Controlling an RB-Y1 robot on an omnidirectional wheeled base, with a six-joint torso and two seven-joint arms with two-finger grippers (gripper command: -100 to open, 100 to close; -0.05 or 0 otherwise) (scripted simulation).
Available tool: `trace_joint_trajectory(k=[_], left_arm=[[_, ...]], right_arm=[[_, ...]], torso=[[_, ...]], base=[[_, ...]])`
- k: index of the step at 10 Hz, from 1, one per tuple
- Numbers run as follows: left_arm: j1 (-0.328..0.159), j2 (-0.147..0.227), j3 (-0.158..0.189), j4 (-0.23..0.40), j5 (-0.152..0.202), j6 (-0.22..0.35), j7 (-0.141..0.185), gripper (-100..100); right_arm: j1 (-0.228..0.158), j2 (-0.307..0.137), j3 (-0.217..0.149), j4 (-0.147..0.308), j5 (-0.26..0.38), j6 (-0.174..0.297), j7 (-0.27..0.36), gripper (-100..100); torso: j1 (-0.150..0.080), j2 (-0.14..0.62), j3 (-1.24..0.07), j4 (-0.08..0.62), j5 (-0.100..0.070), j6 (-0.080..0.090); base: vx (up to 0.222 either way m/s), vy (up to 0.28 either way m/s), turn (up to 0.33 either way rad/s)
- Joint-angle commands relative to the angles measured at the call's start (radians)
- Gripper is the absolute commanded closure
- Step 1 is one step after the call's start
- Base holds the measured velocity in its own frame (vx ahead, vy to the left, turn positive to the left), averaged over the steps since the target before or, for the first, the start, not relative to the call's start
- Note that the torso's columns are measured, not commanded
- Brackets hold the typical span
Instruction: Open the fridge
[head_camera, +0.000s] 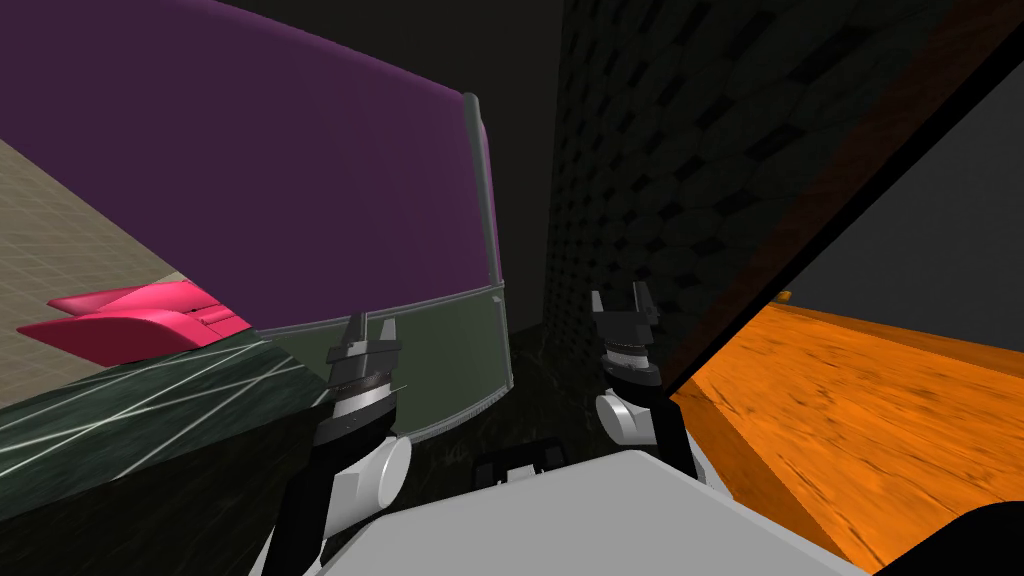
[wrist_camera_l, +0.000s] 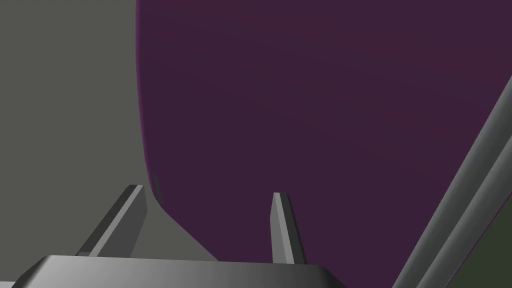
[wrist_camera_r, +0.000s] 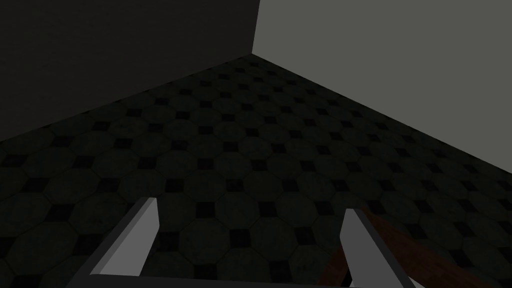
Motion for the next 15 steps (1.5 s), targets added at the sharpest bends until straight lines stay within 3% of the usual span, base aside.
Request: trace_joint_trajectory(k=[1, 3, 4, 5, 8, 9, 11, 14, 15], left_arm=[[0.000, 0.000, 0.000, 0.000, 0.000, 0.000, 0.000, 0], [0.000, 0.000, 0.000, 0.000, 0.000, 0.000, 0.000, 0], [-0.022, 0.029, 0.010, 0.011, -0.001, 0.005, 0.001, -100], [-0.044, 0.050, 0.021, 0.022, -0.001, 0.010, 0.001, -100], [-0.136, 0.106, 0.072, 0.078, -0.005, 0.037, 0.004, -100], [-0.148, 0.106, 0.072, 0.078, -0.005, 0.037, 0.004, -100], [-0.218, 0.134, 0.120, 0.131, -0.008, 0.062, 0.008, -100], [-0.297, 0.146, 0.148, 0.162, -0.010, 0.077, 0.010, -100], [-0.330, 0.156, 0.178, 0.195, -0.012, 0.094, 0.012, -100]], right_arm=[[0.000, 0.000, 0.000, 0.000, 0.000, 0.000, 0.000, 0], [0.000, 0.000, 0.000, 0.000, 0.000, 0.000, 0.000, 0], [0.000, 0.000, 0.000, 0.000, 0.000, 0.000, 0.000, 0], [0.000, 0.000, 0.000, 0.000, 0.000, 0.000, 0.000, 0], [0.000, 0.000, 0.000, 0.000, 0.000, 0.000, 0.000, 0], [0.000, 0.000, 0.000, 0.001, 0.000, 0.000, 0.000, 0], [0.000, 0.000, 0.000, 0.000, 0.000, 0.000, 0.000, 0], [0.000, 0.000, 0.000, 0.000, 0.000, 0.000, 0.000, 0], [0.000, 0.000, 0.000, 0.000, 0.000, 0.000, 0.000, 0]], torso=[[0.000, 0.074, -0.147, 0.074, 0.000, 0.000], [0.000, 0.222, -0.443, 0.221, 0.000, 0.000], [0.000, 0.295, -0.590, 0.295, 0.000, 0.000], [0.000, 0.330, -0.659, 0.328, 0.000, 0.000], [-0.001, 0.343, -0.683, 0.342, 0.000, 0.000], [0.000, 0.343, -0.684, 0.342, 0.000, 0.000], [0.000, 0.341, -0.685, 0.342, 0.000, 0.000], [0.000, 0.342, -0.684, 0.342, 0.000, 0.000], [0.000, 0.342, -0.684, 0.342, 0.000, 0.000]], base=[[0.000, 0.000, 0.000], [0.000, 0.000, 0.000], [-0.009, -0.005, -0.003], [-0.029, -0.005, -0.006], [-0.057, -0.013, -0.011], [-0.043, -0.011, -0.005], [-0.049, -0.022, -0.013], [-0.040, -0.025, -0.007], [-0.046, -0.017, -0.011]])
